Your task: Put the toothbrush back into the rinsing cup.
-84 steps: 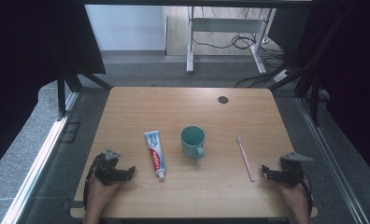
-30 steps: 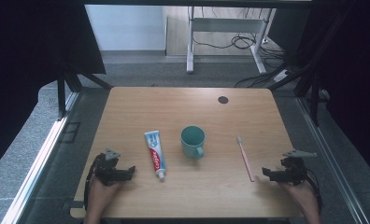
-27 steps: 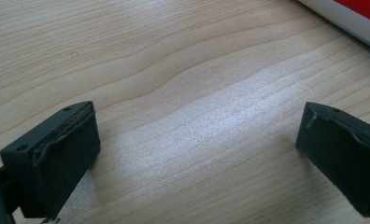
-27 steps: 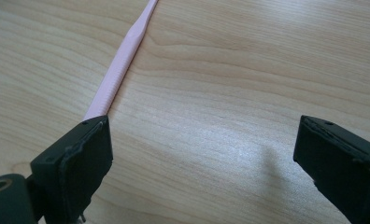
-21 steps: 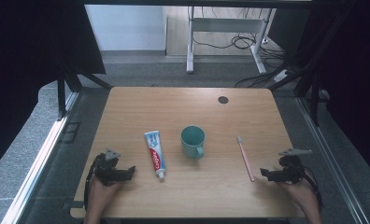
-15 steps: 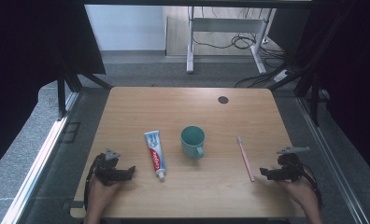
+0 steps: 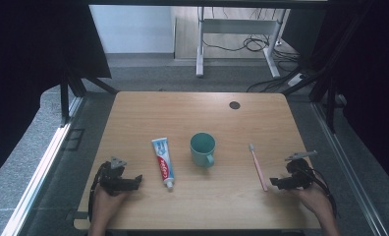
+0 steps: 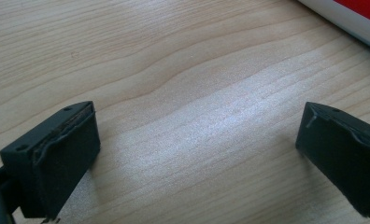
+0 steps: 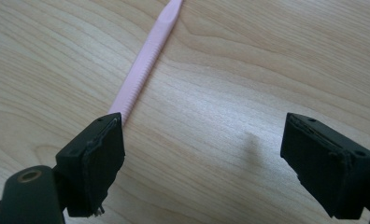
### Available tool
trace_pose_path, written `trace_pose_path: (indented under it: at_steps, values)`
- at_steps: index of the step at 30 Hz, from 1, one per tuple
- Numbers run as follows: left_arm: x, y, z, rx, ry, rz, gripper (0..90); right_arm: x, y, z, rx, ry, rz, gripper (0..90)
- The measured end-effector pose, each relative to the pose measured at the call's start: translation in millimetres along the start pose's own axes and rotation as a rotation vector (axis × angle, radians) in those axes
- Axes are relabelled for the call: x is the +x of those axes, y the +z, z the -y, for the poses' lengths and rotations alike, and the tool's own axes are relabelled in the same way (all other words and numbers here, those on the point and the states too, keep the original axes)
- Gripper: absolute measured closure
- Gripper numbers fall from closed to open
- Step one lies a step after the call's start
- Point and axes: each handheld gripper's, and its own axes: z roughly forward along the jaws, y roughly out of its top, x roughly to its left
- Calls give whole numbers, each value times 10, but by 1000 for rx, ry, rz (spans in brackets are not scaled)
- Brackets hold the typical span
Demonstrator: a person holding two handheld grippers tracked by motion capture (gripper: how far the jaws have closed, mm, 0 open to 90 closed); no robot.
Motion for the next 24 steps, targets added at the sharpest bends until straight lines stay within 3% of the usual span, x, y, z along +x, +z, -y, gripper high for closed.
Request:
trace_pose_path:
  at_steps: [24]
  values:
    - [1,-1,0,2,1,0,0,130,144,-347,218,-54,-13,153]
